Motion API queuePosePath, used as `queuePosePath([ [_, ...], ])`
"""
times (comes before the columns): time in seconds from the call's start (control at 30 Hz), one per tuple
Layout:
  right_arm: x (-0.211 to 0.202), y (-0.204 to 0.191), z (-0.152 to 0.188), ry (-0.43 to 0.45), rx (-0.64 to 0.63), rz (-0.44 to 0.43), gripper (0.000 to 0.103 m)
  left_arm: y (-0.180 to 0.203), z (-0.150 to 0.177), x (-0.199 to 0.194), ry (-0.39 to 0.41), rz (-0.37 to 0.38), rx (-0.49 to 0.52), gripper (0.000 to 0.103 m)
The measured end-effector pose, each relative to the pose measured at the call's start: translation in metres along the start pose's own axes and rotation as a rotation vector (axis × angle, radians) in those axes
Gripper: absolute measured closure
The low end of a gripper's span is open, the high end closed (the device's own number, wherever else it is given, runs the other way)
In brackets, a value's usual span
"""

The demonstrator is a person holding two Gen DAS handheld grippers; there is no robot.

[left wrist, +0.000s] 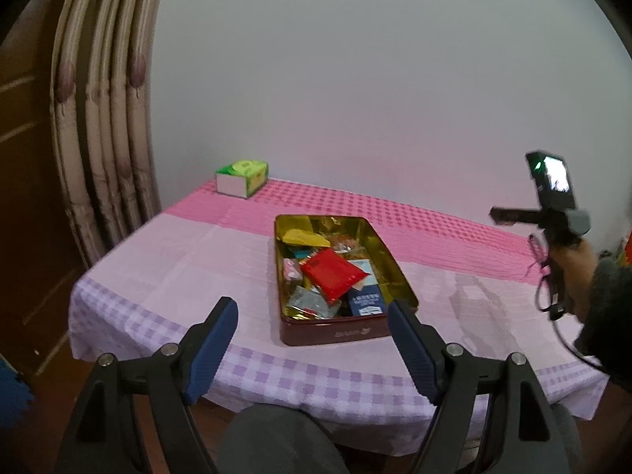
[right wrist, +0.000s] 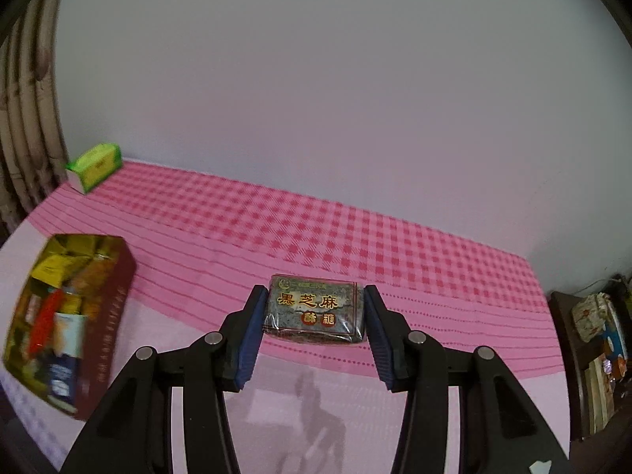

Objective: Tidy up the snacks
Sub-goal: 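Carry the brown box into the gold tin and open the right tool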

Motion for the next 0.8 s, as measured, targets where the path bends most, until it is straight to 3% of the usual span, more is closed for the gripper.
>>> queuePosePath([
  [0.3,-0.059,-0.033,-0.022,0.072,-0.042,0.003,0.059,-0.006,0.002,0.002,-0.002,-0.022,-0.005,0.023],
  [0.43,-0.068,-0.057,-0.025,0.086,-0.059,-0.016,0.059,-0.012,0.005,0.006,-0.011,-0.065,-0.010,0.017],
  [0.5,-0.073,-0.076,-0.025,0.091,-0.072,-0.037,0.059,-0.017,0.004,0.005,0.011,-0.076,-0.027,0.014],
  [0.6,-0.076,-0.105,-0.023,0.092,-0.095,-0.072,0.059,-0.023,0.002,0.005,0.033,-0.098,-0.042,0.000],
  [0.8,-0.074,-0.184,-0.004,0.057,-0.187,-0.164,0.058,-0.032,0.001,0.002,0.048,-0.136,-0.055,0.000],
])
Point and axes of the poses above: each gripper's, at about its wrist camera, not at the fingertips, and x roughly the way its jaws point, y to its right, z to its underside, the point moved 8 cm from there along x, roughly the way its jaws point, and after that the axes turned 1 degree about z, right-handed, at the moved point
